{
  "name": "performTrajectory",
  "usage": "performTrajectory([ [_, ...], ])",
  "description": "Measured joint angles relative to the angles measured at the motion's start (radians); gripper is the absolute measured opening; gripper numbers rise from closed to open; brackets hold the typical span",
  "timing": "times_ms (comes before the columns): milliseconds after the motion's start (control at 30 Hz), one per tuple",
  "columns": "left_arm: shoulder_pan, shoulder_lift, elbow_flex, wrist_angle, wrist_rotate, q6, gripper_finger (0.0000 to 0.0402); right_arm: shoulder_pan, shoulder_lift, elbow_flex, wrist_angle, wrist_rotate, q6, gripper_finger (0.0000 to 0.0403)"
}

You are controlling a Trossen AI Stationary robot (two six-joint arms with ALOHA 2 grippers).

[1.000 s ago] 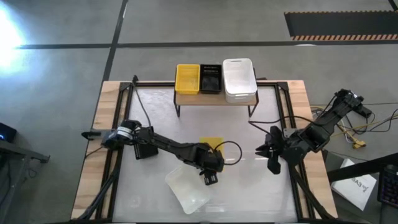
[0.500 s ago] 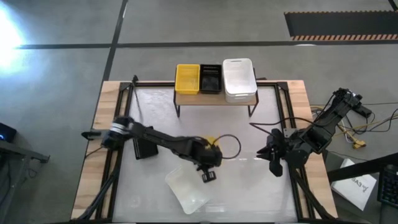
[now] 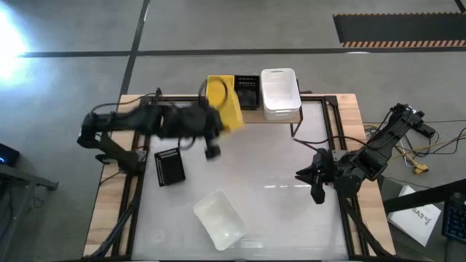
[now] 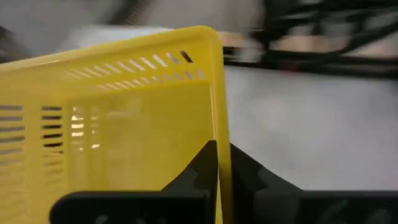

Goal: Stack baskets on shelf by color
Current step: Stack the yellow bin on top of the yellow bins on the shelf

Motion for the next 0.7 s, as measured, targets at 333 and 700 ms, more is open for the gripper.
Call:
performTrajectory([
  [333,0.418,0.019,-0.100,0.000,0.132,0.420,0.0000,0.000,0.017,0.000,0.021,0.039,0.137,0.0066],
  [700,0.525,0.134,-0.149,0.016,0.228,0.691,0.0000,0.000,0.121,0.000,0.177,0.055,0.212,0.0066],
])
